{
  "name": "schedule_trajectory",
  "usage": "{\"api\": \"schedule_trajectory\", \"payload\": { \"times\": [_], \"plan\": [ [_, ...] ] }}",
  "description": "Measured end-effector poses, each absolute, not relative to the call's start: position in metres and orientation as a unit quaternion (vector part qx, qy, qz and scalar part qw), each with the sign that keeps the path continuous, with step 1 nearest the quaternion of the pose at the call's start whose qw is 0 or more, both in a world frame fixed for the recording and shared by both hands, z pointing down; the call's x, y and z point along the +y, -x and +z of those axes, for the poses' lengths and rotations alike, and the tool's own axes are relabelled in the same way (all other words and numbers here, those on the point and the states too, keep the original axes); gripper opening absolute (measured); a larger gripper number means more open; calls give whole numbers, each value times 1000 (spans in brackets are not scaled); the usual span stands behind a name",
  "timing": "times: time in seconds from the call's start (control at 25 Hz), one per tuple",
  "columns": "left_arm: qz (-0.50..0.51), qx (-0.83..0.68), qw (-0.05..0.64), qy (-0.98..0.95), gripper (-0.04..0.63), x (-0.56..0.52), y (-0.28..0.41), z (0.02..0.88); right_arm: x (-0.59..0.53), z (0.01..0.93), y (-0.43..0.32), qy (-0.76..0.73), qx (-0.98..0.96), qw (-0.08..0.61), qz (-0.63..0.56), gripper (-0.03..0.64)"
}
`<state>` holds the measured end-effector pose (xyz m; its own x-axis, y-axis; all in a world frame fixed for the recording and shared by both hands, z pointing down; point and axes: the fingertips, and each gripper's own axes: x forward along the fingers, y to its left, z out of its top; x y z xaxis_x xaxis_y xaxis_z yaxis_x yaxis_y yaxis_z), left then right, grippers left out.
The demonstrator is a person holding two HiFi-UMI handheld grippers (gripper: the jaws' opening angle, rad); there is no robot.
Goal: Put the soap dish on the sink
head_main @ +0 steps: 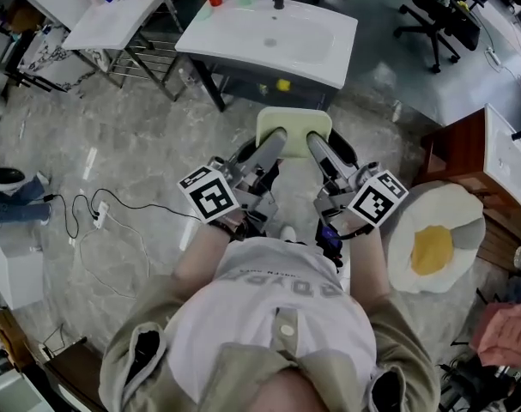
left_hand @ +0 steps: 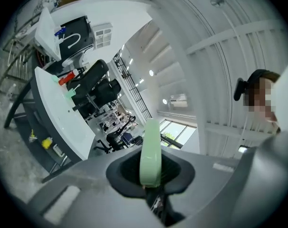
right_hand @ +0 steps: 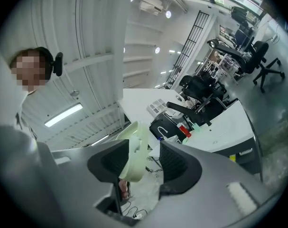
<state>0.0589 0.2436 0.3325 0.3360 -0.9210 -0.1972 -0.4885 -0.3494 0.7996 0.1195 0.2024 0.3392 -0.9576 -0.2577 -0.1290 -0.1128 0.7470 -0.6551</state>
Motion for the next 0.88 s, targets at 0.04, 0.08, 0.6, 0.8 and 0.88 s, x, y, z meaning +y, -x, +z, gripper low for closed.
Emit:
{"api": "schedule_trajectory", "payload": {
  "times": [0.04,0.08,0.6,0.8,0.88],
  "plan": [
    [-333,-461,331,-753,21,241,-54,334,201,341,-112,102,927,106,-345,198],
    [-330,-455,337,-755,21,239,-47,336,200,343,-105,104,926,107,-347,185],
    [-273,-421,346,-793,40,182,46,347,161,348,-21,145,911,128,-364,64],
    [-208,-417,301,-832,93,160,61,352,143,347,-4,167,900,133,-381,57],
    [-167,-410,272,-854,154,155,58,355,136,349,-2,178,896,130,-385,55]
  ]
}}
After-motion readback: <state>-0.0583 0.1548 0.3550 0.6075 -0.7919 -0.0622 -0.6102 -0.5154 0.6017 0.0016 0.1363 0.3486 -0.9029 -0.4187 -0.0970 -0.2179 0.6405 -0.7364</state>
